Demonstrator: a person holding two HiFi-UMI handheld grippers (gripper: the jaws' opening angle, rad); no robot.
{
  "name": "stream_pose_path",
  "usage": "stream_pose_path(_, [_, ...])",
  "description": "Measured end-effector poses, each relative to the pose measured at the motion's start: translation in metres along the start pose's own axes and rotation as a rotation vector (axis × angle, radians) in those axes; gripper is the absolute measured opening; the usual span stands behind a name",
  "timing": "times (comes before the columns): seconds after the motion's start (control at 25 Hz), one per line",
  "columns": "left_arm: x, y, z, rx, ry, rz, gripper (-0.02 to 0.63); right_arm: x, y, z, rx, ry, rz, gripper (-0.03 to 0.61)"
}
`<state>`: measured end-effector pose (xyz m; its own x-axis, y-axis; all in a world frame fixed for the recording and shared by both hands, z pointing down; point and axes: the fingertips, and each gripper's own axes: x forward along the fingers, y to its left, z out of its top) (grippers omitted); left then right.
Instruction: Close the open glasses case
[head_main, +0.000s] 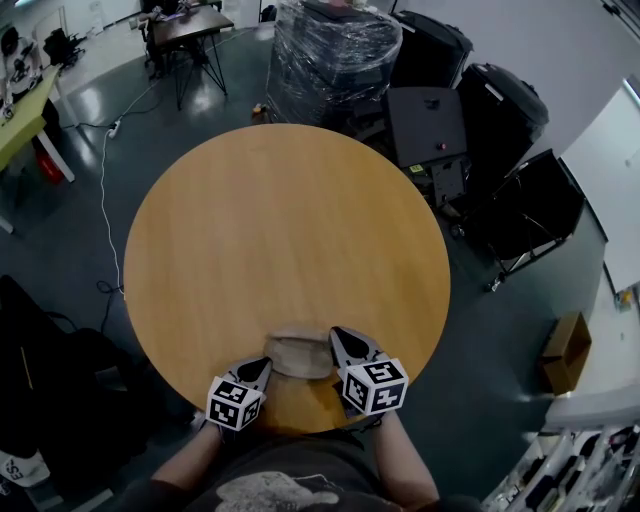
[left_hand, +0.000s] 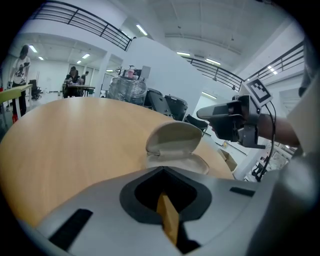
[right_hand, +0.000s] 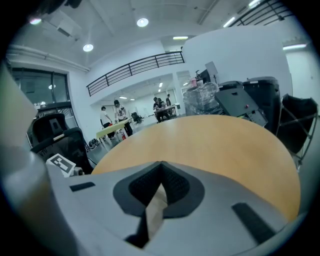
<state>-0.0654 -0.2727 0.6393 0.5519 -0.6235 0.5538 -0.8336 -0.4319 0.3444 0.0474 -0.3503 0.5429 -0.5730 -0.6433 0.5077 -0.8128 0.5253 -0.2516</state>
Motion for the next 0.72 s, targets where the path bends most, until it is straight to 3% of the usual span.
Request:
stream_pose_path(0.32, [0.001,-0.011,-0.006,-0.022,-0.004,-0.019,0.008,0.021,-0.004,-0.021,0.014,0.146,-0.030,-0.011])
stream_pose_path(0.56, [0.000,-0.010,-0.007,-0.030,-0.016,-0.015,0.008,0.012,0.005,-0.030,0.032,0.153,0.014,-0.011])
stream_pose_path(0.72, [-0.002,-0.012,-0.007,0.045,-0.001,-0.001,0.008,0.005,0.012,-0.038,0.021,0.166,0.037,-0.011])
